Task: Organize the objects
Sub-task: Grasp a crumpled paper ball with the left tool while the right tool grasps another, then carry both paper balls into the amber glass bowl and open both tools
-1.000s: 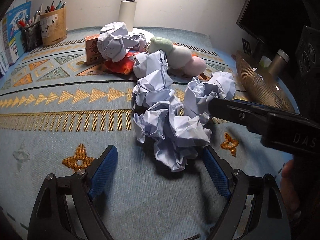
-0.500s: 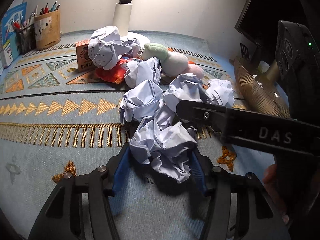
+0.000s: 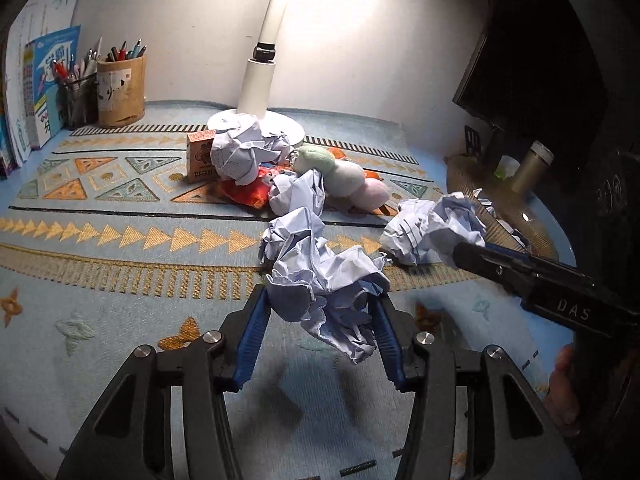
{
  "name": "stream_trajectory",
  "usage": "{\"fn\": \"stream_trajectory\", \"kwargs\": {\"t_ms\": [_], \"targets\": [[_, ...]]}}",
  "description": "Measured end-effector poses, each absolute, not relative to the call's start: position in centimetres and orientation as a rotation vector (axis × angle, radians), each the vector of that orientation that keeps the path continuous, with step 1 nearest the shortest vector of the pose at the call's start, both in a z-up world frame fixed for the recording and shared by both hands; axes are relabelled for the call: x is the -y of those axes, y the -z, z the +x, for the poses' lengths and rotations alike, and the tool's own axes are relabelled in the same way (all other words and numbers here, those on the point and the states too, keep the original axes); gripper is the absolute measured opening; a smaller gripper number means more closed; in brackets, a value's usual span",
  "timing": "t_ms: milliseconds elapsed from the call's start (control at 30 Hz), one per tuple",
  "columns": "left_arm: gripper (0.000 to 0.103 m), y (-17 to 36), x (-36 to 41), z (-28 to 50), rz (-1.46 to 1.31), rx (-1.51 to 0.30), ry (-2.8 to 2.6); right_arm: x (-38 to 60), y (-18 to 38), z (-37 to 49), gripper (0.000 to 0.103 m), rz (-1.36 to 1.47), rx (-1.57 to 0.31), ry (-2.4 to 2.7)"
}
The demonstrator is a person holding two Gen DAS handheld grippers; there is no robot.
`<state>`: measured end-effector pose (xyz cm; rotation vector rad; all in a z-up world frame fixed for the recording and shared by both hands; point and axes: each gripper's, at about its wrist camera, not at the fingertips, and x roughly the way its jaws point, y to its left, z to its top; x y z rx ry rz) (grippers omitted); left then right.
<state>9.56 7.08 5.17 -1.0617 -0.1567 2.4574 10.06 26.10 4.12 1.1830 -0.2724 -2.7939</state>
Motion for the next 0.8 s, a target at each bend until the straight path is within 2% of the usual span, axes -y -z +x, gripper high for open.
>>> {"fn": "stream_trajectory", "kwargs": {"t_ms": [267,433,667,800], "targets": [[0.048,-3.3,-10.9,10.1,-1.099,0.108,-2.385,-29.6,-0.3,13.7,0.043,1.388,0.21,2.852],[0.048,-3.1,-11.6,10.2,-1.109,0.092,-2.379,-31.3,-0.2,14.8,0.065,1.379,0.329,2.804],[0.049,-3.2,-11.8,9.9,-1.114,0.083,-2.374,-31.5,-0.1,15.1,0.068,1.386,0.414,2.739],[0.049,-3.2,-12.2,9.8,-1.116,0.077,-2.367,-30.9,0.1,14.3,0.068,1.373,0.399,2.764]]}}
